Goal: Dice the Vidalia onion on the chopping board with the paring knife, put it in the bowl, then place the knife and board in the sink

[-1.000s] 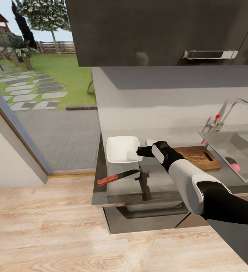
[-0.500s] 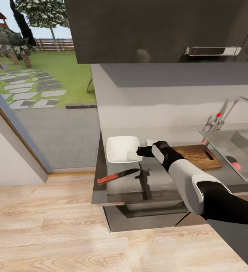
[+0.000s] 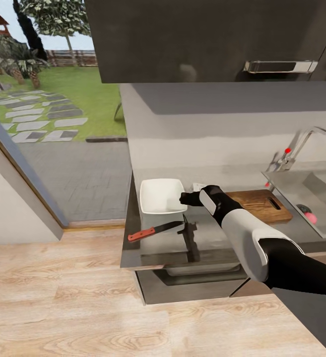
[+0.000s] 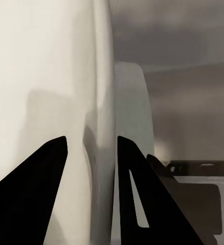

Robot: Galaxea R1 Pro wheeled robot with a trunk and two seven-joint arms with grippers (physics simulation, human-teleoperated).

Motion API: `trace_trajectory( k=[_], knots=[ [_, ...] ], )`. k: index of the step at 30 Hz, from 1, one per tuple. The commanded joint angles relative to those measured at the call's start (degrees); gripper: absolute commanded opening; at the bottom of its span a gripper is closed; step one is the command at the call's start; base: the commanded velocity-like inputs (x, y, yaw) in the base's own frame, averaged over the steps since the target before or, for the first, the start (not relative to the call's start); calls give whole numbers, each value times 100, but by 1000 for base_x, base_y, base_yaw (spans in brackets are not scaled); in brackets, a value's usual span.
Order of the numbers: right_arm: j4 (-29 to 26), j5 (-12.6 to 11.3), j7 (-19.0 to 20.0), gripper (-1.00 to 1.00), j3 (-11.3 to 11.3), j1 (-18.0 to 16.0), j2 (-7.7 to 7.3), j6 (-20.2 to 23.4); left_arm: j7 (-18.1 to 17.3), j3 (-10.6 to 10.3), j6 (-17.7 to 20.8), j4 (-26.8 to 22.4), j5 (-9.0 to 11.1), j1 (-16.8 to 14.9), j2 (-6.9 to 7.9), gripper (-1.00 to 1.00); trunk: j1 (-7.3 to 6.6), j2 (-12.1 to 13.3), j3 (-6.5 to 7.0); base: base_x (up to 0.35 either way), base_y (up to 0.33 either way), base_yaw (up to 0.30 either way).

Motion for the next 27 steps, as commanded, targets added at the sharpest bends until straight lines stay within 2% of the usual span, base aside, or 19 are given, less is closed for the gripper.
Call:
trace_trajectory(
  k=[1,27],
  knots=[
    [-8,-31,-3,-100,-43,-3,3,29,1,10,-16,0,7,-2,-1,100,3,-10,-9,0,0,0],
    [-8,-32,0,-100,-43,-3,3,29,1,10,-16,0,7,-2,0,100,3,-10,-54,0,0,0]
  ],
)
